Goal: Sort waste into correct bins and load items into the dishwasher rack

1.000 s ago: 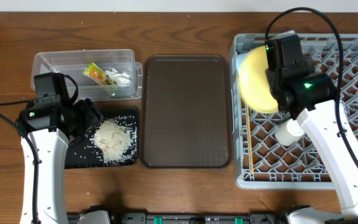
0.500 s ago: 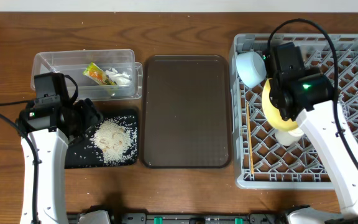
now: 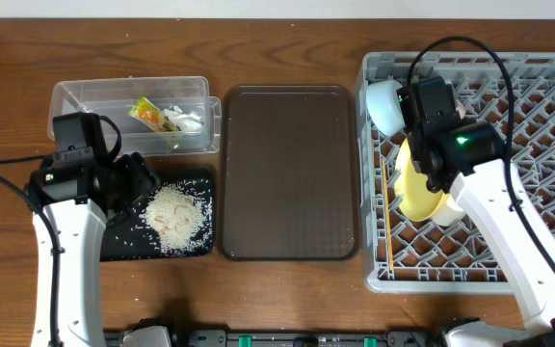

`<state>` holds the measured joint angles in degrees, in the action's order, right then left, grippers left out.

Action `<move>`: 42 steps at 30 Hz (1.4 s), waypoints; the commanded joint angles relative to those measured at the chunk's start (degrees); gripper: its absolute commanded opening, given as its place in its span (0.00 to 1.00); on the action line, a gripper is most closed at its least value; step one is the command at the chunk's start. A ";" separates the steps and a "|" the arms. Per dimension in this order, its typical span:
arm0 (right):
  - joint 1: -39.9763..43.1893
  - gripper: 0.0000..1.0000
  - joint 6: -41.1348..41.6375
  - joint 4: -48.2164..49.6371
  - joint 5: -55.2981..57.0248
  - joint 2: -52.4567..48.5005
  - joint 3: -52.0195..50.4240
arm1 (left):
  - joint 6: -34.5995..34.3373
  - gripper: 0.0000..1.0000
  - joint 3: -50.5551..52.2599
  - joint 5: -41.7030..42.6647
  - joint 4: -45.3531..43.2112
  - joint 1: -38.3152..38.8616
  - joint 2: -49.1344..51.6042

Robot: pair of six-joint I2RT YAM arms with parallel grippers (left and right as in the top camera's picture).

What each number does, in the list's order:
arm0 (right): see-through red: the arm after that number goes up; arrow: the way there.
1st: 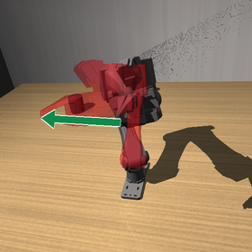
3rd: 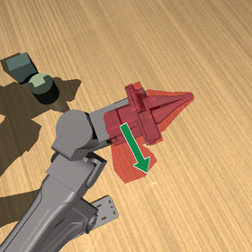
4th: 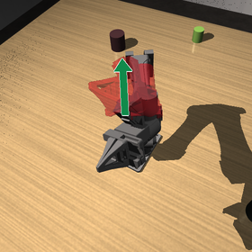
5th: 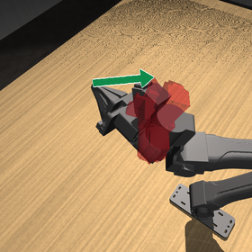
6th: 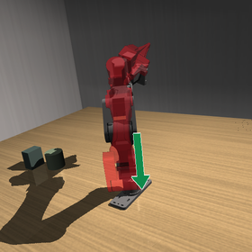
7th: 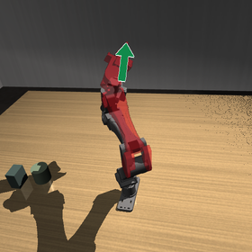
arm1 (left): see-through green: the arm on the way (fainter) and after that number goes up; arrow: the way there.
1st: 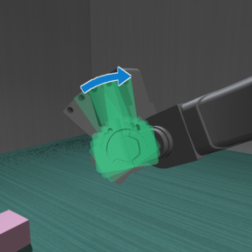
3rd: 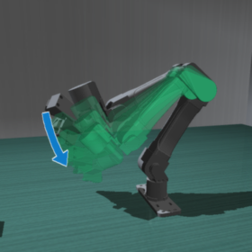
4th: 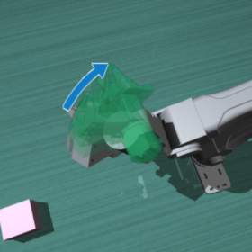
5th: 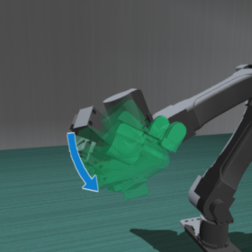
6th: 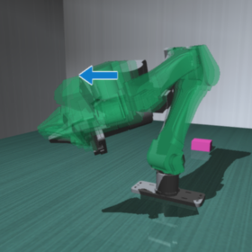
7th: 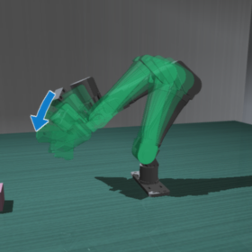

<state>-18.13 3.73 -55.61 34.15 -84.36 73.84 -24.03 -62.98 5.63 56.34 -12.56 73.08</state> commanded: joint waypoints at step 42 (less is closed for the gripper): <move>30.86 0.99 -4.46 13.55 -42.73 43.36 -25.49 | 16.50 0.78 13.90 3.32 -3.28 13.51 -41.13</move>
<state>12.80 -0.49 -43.46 -11.42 -46.09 53.19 -8.51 -50.54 9.87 53.63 0.84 35.77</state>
